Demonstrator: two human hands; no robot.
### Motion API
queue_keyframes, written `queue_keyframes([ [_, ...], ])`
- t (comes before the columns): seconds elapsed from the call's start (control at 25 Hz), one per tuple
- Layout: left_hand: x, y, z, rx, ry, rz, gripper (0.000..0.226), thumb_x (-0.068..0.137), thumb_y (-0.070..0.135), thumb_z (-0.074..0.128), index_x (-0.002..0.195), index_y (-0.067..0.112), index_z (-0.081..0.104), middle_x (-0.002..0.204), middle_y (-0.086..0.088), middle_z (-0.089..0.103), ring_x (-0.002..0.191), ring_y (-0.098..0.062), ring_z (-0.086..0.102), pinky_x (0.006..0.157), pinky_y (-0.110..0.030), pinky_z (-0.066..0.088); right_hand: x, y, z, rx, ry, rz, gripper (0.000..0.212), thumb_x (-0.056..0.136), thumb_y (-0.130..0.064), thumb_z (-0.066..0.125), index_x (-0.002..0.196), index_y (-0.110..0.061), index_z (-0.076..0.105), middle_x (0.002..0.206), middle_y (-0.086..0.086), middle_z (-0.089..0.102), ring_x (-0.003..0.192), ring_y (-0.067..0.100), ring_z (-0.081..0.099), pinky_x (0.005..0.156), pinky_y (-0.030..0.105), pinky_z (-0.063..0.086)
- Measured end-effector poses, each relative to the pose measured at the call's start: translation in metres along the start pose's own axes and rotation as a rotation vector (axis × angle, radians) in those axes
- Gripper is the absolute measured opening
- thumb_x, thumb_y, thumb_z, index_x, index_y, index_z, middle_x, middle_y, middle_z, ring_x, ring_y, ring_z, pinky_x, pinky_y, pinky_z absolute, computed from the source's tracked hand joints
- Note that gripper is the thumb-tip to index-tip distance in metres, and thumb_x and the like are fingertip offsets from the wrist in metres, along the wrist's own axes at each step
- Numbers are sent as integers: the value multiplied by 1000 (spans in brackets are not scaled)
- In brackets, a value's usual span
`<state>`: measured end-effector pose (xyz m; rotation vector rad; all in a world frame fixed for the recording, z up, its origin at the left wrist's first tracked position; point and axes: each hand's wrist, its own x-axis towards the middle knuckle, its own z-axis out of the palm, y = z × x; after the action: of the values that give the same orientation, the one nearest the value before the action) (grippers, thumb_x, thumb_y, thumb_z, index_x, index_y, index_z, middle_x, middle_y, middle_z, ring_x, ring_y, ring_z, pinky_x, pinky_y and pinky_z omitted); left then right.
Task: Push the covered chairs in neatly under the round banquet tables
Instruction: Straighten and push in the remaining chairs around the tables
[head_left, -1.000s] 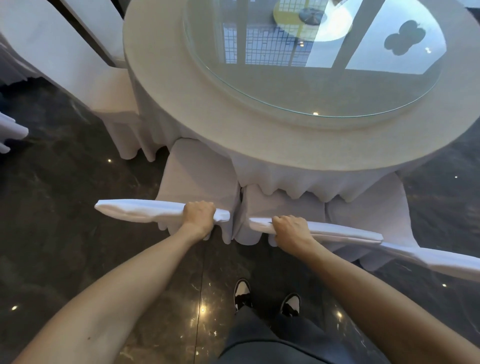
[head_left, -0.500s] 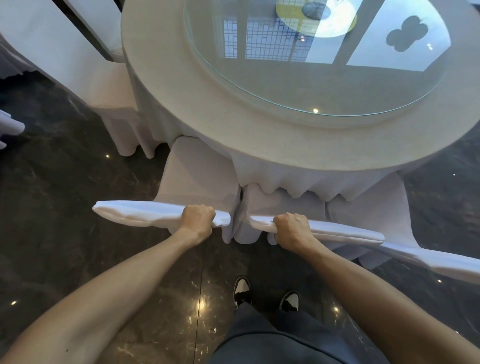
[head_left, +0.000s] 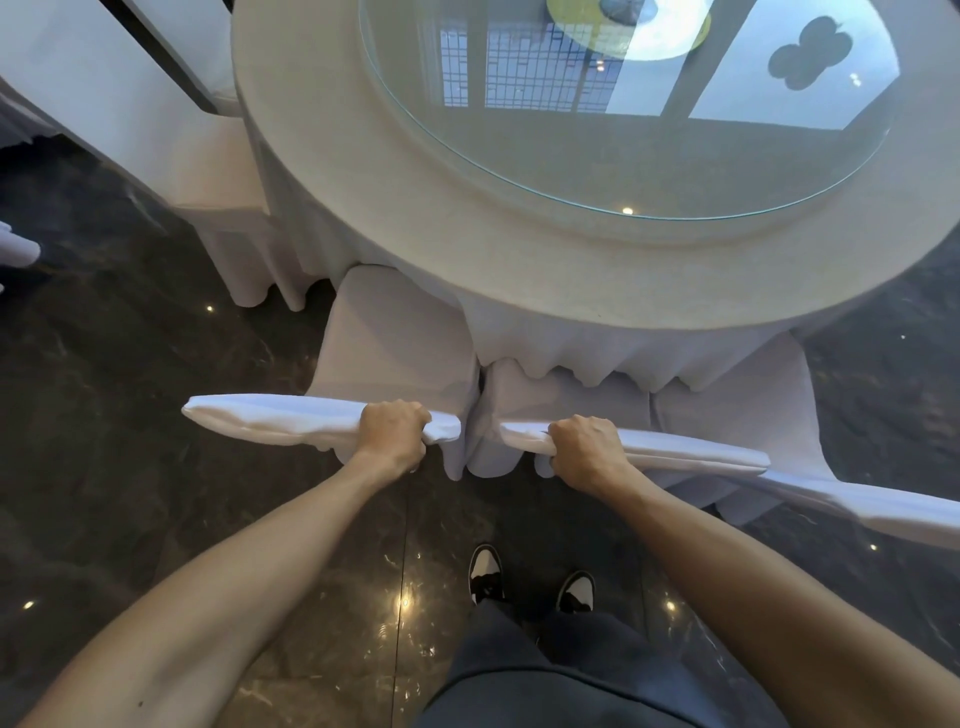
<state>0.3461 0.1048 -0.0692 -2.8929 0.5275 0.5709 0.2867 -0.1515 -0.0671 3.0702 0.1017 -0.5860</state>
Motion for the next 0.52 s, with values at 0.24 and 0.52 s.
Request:
queue_keyframes([
  [0.24,2,-8,12,-86,104,28,24,71,21,63,91,29,74,83,0,73,77,-26,66,63,-31,42,1,5,2,4,-1,-23,15,76,-19,62,89,-20,68,82,3,68,63,22,51,60,31,36],
  [0.52,4,-13,15,-50,121,87,25,67,22,64,89,29,74,73,2,71,67,-23,64,57,-28,37,3,6,4,-1,5,-26,14,76,-20,66,89,-21,70,75,1,65,57,19,44,58,30,35],
])
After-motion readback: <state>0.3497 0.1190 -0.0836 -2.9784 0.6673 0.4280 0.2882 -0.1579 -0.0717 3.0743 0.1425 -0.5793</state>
